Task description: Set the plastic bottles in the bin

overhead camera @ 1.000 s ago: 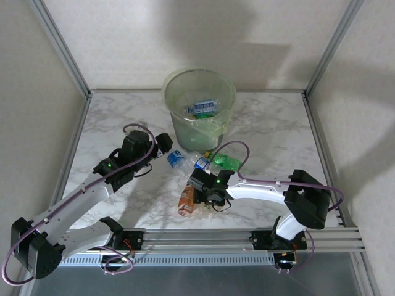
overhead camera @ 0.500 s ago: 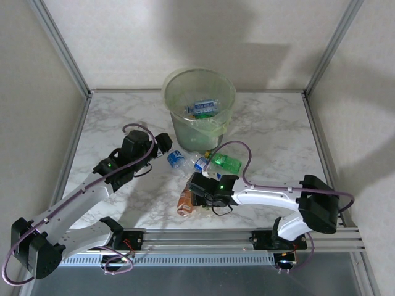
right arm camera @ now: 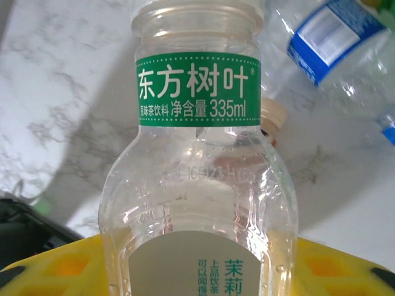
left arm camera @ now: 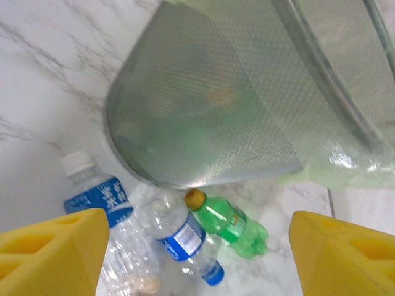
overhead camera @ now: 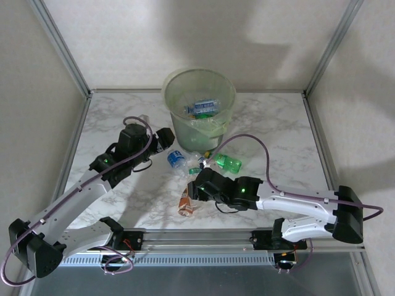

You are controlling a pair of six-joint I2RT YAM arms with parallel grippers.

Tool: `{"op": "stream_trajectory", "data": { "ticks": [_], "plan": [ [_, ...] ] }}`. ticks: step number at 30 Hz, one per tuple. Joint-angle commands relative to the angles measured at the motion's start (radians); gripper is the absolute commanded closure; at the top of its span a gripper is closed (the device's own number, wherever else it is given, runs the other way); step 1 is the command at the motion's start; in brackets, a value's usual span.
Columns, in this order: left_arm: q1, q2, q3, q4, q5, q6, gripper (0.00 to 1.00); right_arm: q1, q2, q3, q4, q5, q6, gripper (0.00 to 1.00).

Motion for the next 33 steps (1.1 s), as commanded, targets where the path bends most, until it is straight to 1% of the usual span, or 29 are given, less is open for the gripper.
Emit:
{"op": "stream_trajectory", "data": {
  "ticks": [1, 4, 6, 9, 12, 14, 17, 19, 21, 25, 30, 33],
  "plan": [
    [0.008, 0.030, 0.030, 0.008, 0.121, 0.037, 0.25, 0.016, -0.033, -0.008, 0.045, 0.029, -0.069, 0.49],
    [0.008, 0.027, 0.033, -0.017, 0.086, 0.054, 0.25, 0.016, -0.048, 0.026, 0.038, 0.043, -0.104, 0.49],
    [0.008, 0.015, 0.028, -0.003, 0.096, 0.055, 0.24, 0.015, -0.062, 0.048, 0.040, 0.051, -0.131, 0.49],
    [0.008, 0.006, 0.022, 0.034, 0.167, 0.052, 0.24, 0.016, -0.066, 0.076, 0.036, 0.061, -0.165, 0.48],
    [0.008, 0.002, 0.018, 0.054, 0.227, 0.061, 0.24, 0.014, -0.044, 0.113, 0.024, 0.071, -0.194, 0.48],
    [0.008, 0.000, 0.013, 0.067, 0.286, 0.067, 0.24, 0.015, -0.030, 0.140, 0.020, 0.079, -0.214, 0.48],
    [0.008, -0.001, 0.016, 0.070, 0.382, 0.085, 0.24, 0.013, -0.017, 0.177, 0.004, 0.092, -0.244, 0.48],
    [0.008, 0.001, 0.022, 0.051, 0.421, 0.103, 0.24, 0.012, -0.012, 0.198, -0.010, 0.100, -0.261, 0.48],
    [0.008, 0.003, 0.029, 0.026, 0.442, 0.121, 0.25, 0.008, -0.009, 0.211, -0.021, 0.101, -0.276, 0.48],
    [0.006, -0.001, 0.017, 0.039, 0.490, 0.117, 0.27, 0.005, 0.003, 0.240, -0.031, 0.092, -0.299, 0.48],
    [0.006, -0.007, 0.002, 0.078, 0.542, 0.095, 0.25, 0.005, 0.032, 0.256, -0.029, 0.084, -0.302, 0.48],
    [0.006, -0.001, 0.002, 0.056, 0.549, 0.107, 0.25, 0.005, 0.033, 0.261, -0.021, 0.083, -0.306, 0.48]
  ]
}}
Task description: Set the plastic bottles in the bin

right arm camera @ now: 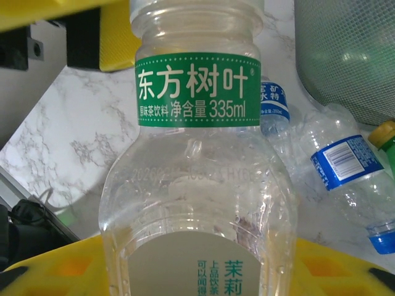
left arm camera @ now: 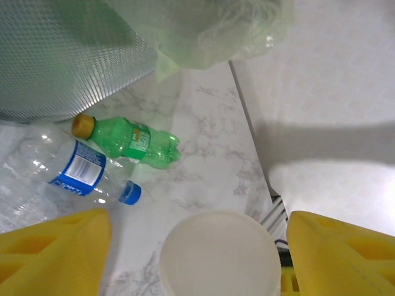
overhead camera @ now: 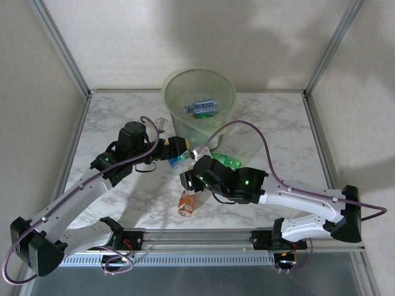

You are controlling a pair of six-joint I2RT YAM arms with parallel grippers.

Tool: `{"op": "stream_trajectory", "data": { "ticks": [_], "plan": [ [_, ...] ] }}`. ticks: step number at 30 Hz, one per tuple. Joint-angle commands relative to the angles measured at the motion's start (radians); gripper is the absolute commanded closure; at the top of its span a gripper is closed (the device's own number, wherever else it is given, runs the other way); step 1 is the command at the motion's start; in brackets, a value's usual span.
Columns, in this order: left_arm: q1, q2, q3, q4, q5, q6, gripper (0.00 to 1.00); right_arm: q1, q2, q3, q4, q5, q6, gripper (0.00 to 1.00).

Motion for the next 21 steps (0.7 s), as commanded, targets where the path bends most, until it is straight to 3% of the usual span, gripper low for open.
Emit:
{"op": "stream_trajectory", "data": {
  "ticks": [1, 14, 21],
  "plan": [
    [-0.005, -0.006, -0.004, -0.011, 0.066, 0.026, 0.25, 0.004, 0.003, 0.039, 0.033, 0.023, -0.024, 0.48],
    [0.000, 0.000, 0.005, 0.009, 0.031, -0.006, 0.56, 0.004, 0.013, 0.078, 0.020, 0.031, -0.041, 0.47],
    [0.054, -0.010, 0.064, 0.063, 0.025, -0.089, 0.67, 0.003, -0.035, 0.110, -0.021, 0.097, -0.029, 0.33]
  ]
}}
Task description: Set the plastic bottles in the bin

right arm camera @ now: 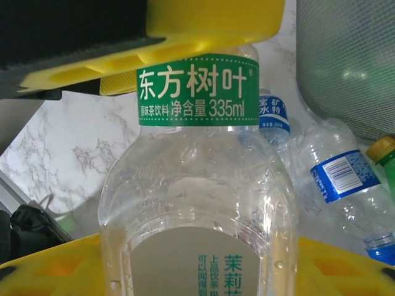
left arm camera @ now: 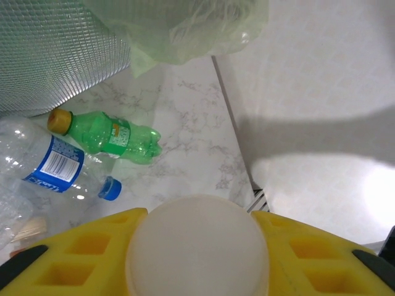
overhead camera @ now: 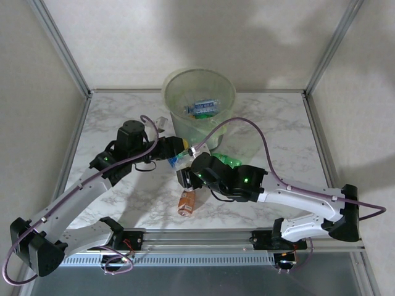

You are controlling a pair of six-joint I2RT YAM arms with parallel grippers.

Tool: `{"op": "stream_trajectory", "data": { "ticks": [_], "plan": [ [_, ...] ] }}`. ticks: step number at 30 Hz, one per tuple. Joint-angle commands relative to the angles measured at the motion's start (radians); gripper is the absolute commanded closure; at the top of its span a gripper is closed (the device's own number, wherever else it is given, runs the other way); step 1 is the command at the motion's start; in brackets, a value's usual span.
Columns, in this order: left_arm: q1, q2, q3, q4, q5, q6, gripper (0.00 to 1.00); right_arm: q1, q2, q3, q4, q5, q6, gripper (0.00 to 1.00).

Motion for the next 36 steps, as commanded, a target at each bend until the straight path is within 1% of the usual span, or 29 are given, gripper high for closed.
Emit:
{"op": "stream_trajectory", "data": {
  "ticks": [1, 3, 4, 6, 7, 9, 11, 15, 18, 21, 24, 27, 32, 36],
  "plan": [
    [0.049, -0.012, 0.060, 0.057, -0.028, -0.060, 0.67, 0.003, -0.060, 0.066, -0.023, 0.085, 0.002, 0.28],
    [0.080, -0.008, 0.103, 0.079, -0.036, -0.096, 0.66, 0.004, -0.090, 0.084, -0.064, 0.155, 0.026, 0.15],
    [0.100, -0.003, 0.130, 0.089, -0.035, -0.110, 0.66, 0.004, -0.108, 0.092, -0.084, 0.198, 0.046, 0.13],
    [0.146, 0.023, 0.199, 0.109, -0.044, -0.146, 0.66, -0.002, -0.147, 0.116, -0.155, 0.310, 0.119, 0.10],
    [0.163, 0.036, 0.227, 0.122, -0.055, -0.166, 0.66, -0.006, -0.165, 0.124, -0.181, 0.343, 0.146, 0.10],
    [0.185, 0.076, 0.278, 0.178, -0.073, -0.215, 0.66, -0.013, -0.205, 0.129, -0.224, 0.399, 0.205, 0.09],
    [0.189, 0.128, 0.343, 0.215, -0.101, -0.238, 0.67, -0.020, -0.245, 0.111, -0.241, 0.425, 0.244, 0.08],
    [0.192, 0.263, 0.504, 0.202, -0.219, -0.229, 0.66, -0.037, -0.305, 0.054, -0.246, 0.412, 0.298, 0.08],
    [0.197, 0.361, 0.602, 0.193, -0.263, -0.226, 0.66, -0.040, -0.322, 0.021, -0.271, 0.398, 0.348, 0.08],
    [0.197, 0.444, 0.674, 0.193, -0.264, -0.239, 0.66, -0.042, -0.329, -0.005, -0.290, 0.384, 0.390, 0.08],
    [0.194, 0.516, 0.716, 0.190, -0.251, -0.244, 0.66, -0.041, -0.340, -0.028, -0.292, 0.379, 0.409, 0.08],
    [0.187, 0.571, 0.760, 0.134, -0.276, -0.206, 0.67, -0.041, -0.351, -0.036, -0.291, 0.380, 0.411, 0.08],
    [0.180, 0.613, 0.751, 0.132, -0.295, -0.185, 0.68, -0.045, -0.358, -0.038, -0.294, 0.387, 0.406, 0.08],
    [0.171, 0.641, 0.769, 0.084, -0.304, -0.147, 0.68, -0.050, -0.351, -0.034, -0.295, 0.383, 0.397, 0.08]
  ]
}}
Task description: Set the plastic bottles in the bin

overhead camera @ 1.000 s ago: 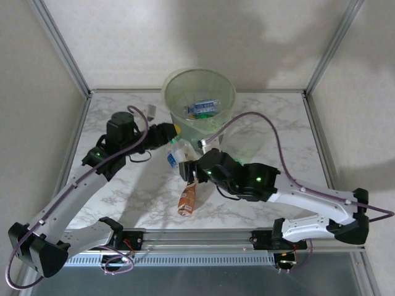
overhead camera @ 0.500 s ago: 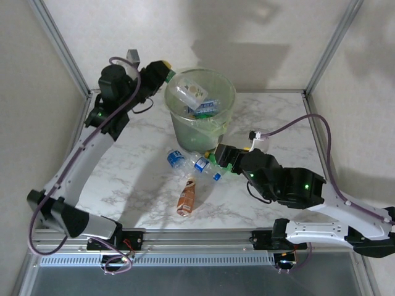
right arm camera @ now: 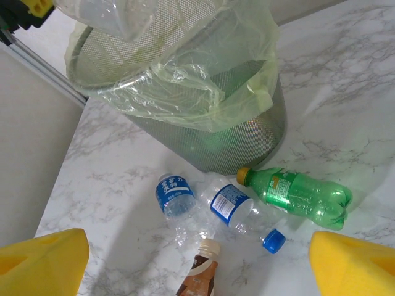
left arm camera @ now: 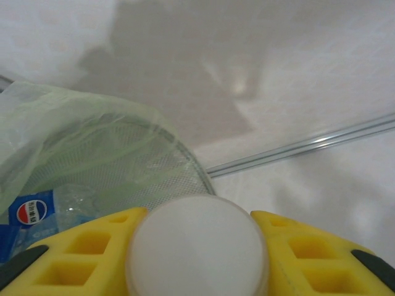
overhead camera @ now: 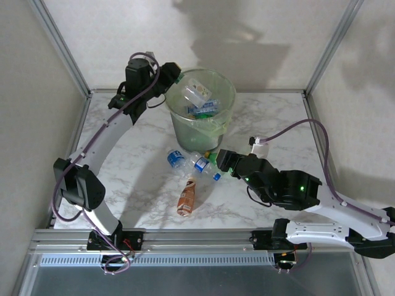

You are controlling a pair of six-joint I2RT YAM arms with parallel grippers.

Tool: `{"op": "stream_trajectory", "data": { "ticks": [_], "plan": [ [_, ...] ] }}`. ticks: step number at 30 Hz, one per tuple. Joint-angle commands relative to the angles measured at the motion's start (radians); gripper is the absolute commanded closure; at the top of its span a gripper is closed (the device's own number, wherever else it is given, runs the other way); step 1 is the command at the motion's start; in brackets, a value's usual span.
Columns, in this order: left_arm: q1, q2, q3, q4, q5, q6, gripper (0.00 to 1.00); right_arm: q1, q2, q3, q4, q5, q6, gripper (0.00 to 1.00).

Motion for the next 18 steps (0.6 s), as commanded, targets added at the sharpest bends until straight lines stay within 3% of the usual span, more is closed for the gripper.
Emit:
{"op": "stream_trajectory", "data": {
  "ticks": [1, 7, 12, 18],
  "plan": [
    [-0.014, 0.016, 0.051, -0.037, -0.022, 0.052, 0.68, -0.014, -0.004, -0.004, -0.015, 0.021, 0.013, 0.08],
    [-0.044, 0.038, 0.057, -0.093, -0.029, 0.093, 0.60, -0.019, -0.007, -0.006, -0.016, 0.018, 0.016, 0.08],
    [-0.064, 0.046, 0.087, -0.142, -0.080, 0.147, 0.36, -0.020, -0.008, 0.003, -0.014, 0.018, 0.010, 0.08],
    [-0.071, 0.043, 0.171, -0.232, -0.162, 0.203, 0.32, -0.021, -0.010, 0.010, -0.023, 0.024, 0.009, 0.08]
  ]
}}
